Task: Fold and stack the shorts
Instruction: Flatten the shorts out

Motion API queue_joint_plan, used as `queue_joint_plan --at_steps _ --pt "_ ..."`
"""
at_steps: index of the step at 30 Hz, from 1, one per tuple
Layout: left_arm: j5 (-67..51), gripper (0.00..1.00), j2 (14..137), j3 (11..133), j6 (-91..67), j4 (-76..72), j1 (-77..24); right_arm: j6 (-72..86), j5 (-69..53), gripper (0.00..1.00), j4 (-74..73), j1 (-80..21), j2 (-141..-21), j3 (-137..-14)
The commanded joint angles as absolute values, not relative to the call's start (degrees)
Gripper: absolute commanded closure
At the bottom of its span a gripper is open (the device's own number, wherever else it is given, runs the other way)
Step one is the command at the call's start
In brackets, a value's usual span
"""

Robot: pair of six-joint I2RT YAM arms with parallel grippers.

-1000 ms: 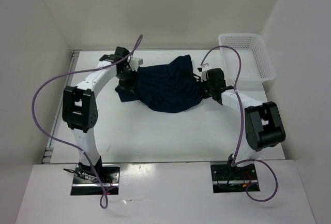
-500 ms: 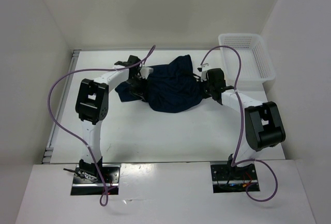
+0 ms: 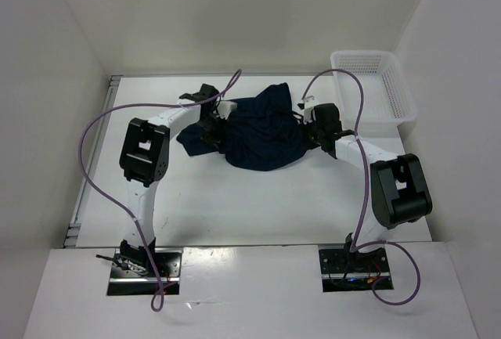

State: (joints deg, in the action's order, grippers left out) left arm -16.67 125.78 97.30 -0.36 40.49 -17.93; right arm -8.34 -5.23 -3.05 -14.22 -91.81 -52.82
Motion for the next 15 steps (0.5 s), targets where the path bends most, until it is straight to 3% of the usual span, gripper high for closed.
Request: queue_joint_plan --at_steps 1,4,9,15 --pt "-15.39 0.99 124.56 96.09 0.0 43.49 -16.97 -14.12 -5.62 1.0 -2.45 -14.15 -90.18 -53.35" --pt "-10.21 1.0 115.95 89.25 0.0 47.96 -12.76 -27.96 -12.09 1.0 -15.14 -14.15 -87.73 -55.98" --pt "1.65 1.0 100.76 79.39 0.0 61.48 -9.84 -36.82 -16.51 1.0 -29.92 -12.14 -86.31 -59.67" --pt "3.6 0.97 92.73 75.86 0.0 74.08 -9.84 -43.15 -20.92 1.0 -41.39 -11.69 -85.61 -63.9"
